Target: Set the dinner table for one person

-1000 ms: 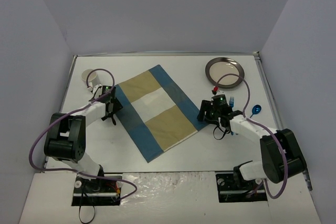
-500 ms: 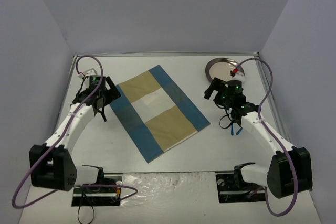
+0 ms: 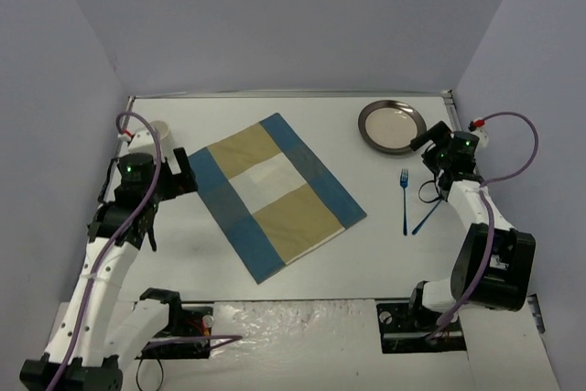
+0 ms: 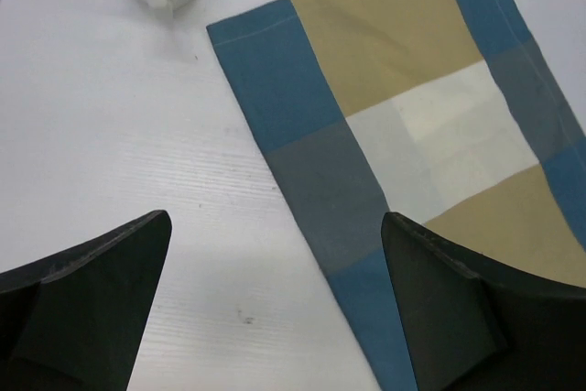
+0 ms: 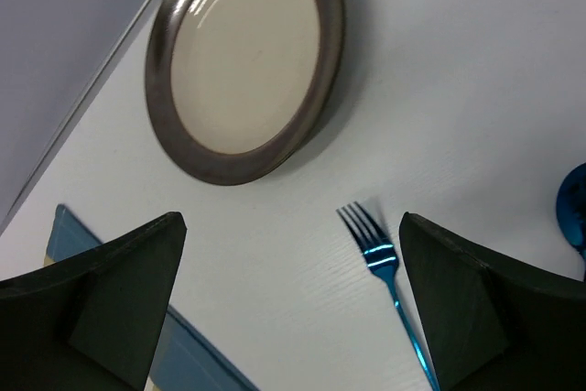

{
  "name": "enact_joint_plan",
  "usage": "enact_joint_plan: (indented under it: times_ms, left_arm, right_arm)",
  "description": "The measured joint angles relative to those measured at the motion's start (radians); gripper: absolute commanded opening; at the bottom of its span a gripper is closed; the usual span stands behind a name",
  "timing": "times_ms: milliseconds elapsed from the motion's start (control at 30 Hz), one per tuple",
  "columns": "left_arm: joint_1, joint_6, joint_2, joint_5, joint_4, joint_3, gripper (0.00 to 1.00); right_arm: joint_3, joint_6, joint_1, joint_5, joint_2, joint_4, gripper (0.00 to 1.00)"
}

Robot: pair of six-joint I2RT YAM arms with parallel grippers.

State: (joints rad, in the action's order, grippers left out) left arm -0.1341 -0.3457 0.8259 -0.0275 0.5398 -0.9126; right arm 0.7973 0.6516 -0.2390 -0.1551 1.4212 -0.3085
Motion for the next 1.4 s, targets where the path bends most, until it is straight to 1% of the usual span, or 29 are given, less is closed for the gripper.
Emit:
enact_joint_plan:
  times_ms: [133, 333, 467, 733, 900, 933, 1000, 1067, 1133, 1233, 1333, 1400]
  left_arm:
    - [0.003, 0.038, -0.045, 0.039, -0.002, 0.063, 0.97]
    - [0.005, 0.06, -0.056, 0.058, -0.006, 0.085, 0.97]
    - [0.005, 0.069, -0.074, 0.056, -0.008, 0.087, 0.97]
    - [0.005, 0.077, -0.086, 0.046, -0.01, 0.09, 0.97]
    - [0.005, 0.077, -0.086, 0.03, -0.01, 0.09, 0.97]
    - [0.005, 0.077, -0.086, 0.029, -0.01, 0.09, 0.97]
    - [0.005, 0.077, -0.086, 0.026, -0.01, 0.09, 0.97]
    - [0.005, 0.077, -0.087, 0.024, -0.01, 0.09, 0.97]
    - [0.005, 0.077, -0.088, 0.022, -0.01, 0.09, 0.97]
    - [0.005, 0.077, -0.088, 0.02, -0.01, 0.09, 0.97]
    - [0.005, 0.077, -0.088, 0.019, -0.01, 0.09, 0.97]
    - [0.005, 0.077, -0.088, 0.019, -0.009, 0.09, 0.97]
  right_arm:
    - [0.034, 0.009, -0.034, -0.021, 0.104, -0.029, 0.91]
    - [0.089, 0.023, -0.05, -0.083, 0.267, -0.126, 0.87]
    - [0.164, 0.031, -0.05, -0.111, 0.409, -0.186, 0.84]
    - [0.263, 0.061, -0.05, -0.151, 0.548, -0.227, 0.73]
    - [0.318, 0.086, -0.048, -0.189, 0.612, -0.261, 0.63]
    - [0.325, 0.09, -0.048, -0.198, 0.622, -0.268, 0.6]
    - [0.334, 0.098, -0.048, -0.215, 0.637, -0.28, 0.52]
    - [0.337, 0.101, -0.048, -0.225, 0.647, -0.287, 0.47]
    - [0.338, 0.108, -0.048, -0.233, 0.654, -0.29, 0.36]
    - [0.338, 0.107, -0.048, -0.239, 0.66, -0.286, 0.28]
    - [0.338, 0.111, -0.048, -0.247, 0.67, -0.281, 0.1]
    - [0.339, 0.115, -0.048, -0.25, 0.671, -0.274, 0.02]
